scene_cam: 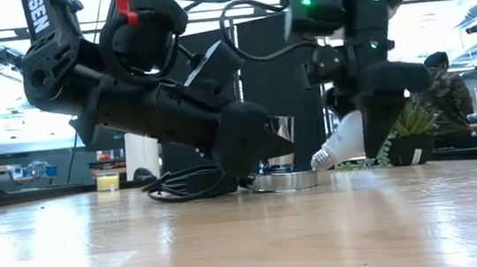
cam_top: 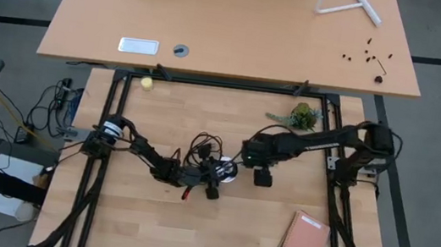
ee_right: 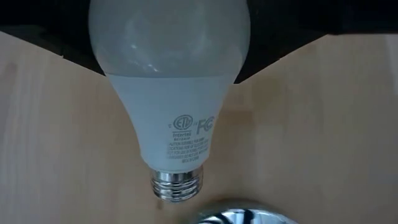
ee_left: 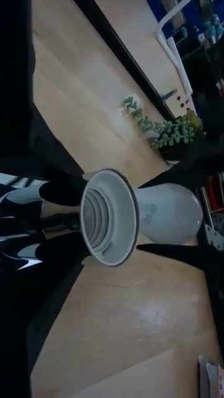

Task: Screw lightbulb
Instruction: Remove the light bulb from the lamp, then return to Home Position

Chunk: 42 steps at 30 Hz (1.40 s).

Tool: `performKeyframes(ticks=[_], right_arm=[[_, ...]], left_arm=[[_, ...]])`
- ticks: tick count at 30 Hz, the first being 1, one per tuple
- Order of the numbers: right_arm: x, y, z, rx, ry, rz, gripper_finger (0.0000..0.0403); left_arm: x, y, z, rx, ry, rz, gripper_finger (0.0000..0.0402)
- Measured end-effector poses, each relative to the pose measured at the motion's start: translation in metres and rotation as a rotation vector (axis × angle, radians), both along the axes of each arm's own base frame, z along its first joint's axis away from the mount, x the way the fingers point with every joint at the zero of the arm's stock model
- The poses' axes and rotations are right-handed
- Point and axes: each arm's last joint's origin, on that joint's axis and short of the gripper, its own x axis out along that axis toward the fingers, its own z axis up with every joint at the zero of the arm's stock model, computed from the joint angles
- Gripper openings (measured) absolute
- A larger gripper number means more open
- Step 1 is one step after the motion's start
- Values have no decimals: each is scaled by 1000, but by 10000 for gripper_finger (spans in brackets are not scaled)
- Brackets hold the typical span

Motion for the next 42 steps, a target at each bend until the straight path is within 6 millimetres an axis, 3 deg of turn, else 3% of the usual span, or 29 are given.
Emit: performKeyframes(ticks=[6, 10, 21, 26, 34, 42], right_arm=[[-24, 0, -15, 24, -31, -168, 292], [-28, 0, -20, 36, -21, -278, 297], [-28, 0, -18, 65, -34, -261, 371], [-35, 0, 4, 75, -116, -306, 392], [-54, 4, 52, -4, -337, -350, 388], [-68, 20, 73, -35, -469, -379, 380]], left_arm=[[-1, 0, -2, 5, 19, -1, 219], [-1, 0, -3, 10, 27, -4, 234], [-1, 0, -5, 9, 40, -12, 274], [-1, 0, -4, 9, 39, -12, 275], [-4, -2, 7, 17, 80, -19, 283], [-10, -8, 28, 27, 114, -37, 308]])
